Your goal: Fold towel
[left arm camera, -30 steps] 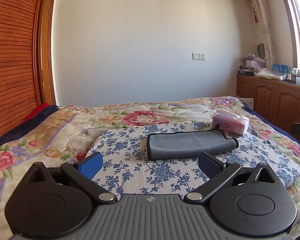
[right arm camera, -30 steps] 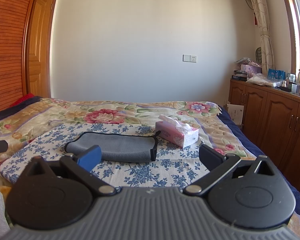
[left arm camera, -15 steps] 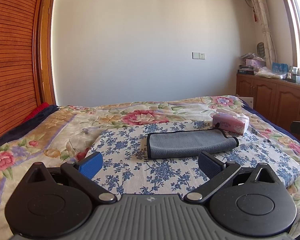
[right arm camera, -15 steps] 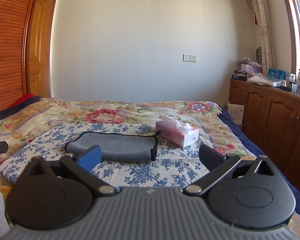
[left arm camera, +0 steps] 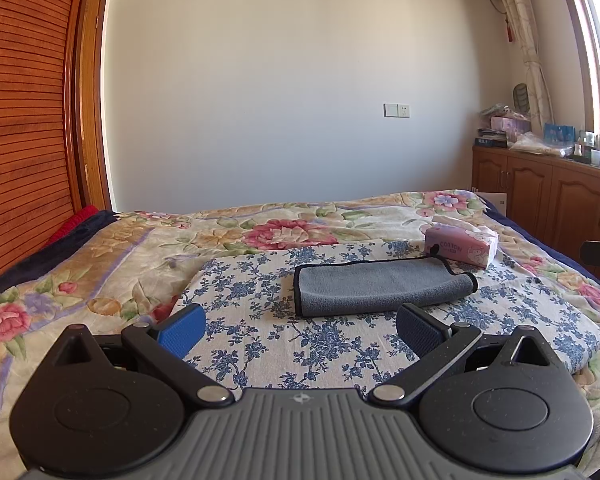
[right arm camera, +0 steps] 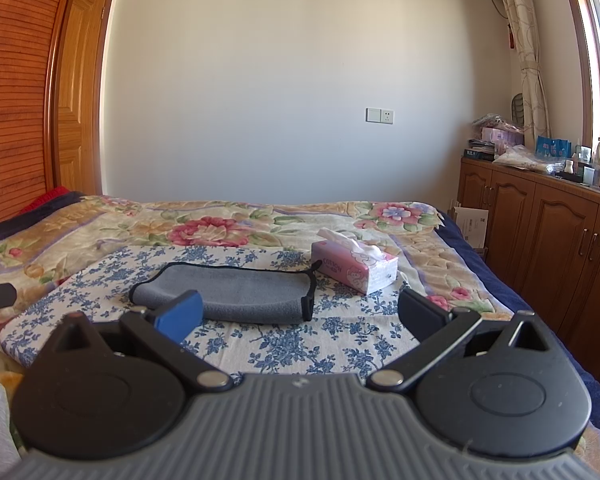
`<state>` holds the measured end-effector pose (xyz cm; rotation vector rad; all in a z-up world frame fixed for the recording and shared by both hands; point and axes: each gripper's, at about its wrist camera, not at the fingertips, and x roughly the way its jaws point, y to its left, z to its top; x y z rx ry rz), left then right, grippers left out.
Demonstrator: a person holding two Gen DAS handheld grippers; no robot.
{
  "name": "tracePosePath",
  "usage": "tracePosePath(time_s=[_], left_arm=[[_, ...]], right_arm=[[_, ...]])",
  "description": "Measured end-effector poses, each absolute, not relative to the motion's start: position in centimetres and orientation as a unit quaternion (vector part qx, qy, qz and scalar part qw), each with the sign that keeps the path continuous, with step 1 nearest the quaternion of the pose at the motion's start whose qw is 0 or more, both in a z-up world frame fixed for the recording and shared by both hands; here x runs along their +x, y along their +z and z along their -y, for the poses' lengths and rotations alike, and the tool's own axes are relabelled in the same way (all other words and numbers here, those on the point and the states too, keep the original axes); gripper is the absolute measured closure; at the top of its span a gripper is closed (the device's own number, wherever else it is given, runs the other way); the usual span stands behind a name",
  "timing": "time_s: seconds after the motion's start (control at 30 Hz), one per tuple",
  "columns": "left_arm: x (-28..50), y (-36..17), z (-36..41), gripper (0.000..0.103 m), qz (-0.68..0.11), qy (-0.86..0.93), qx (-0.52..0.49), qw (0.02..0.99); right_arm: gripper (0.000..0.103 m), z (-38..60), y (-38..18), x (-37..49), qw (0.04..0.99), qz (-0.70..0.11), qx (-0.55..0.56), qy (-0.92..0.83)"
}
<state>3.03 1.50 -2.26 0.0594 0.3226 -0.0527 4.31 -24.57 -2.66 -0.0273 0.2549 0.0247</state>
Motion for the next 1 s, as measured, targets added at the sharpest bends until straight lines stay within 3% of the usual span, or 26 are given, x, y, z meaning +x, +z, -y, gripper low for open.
tracePosePath(time_s=[1.0], left_arm=[[2.9,-2.68,-1.54,0.0,-0.163,-0.027,0.032,0.986]], right_arm=[[0.0,24.5,-2.79,4.24,0.992,-0.127,-0.013,0.012]])
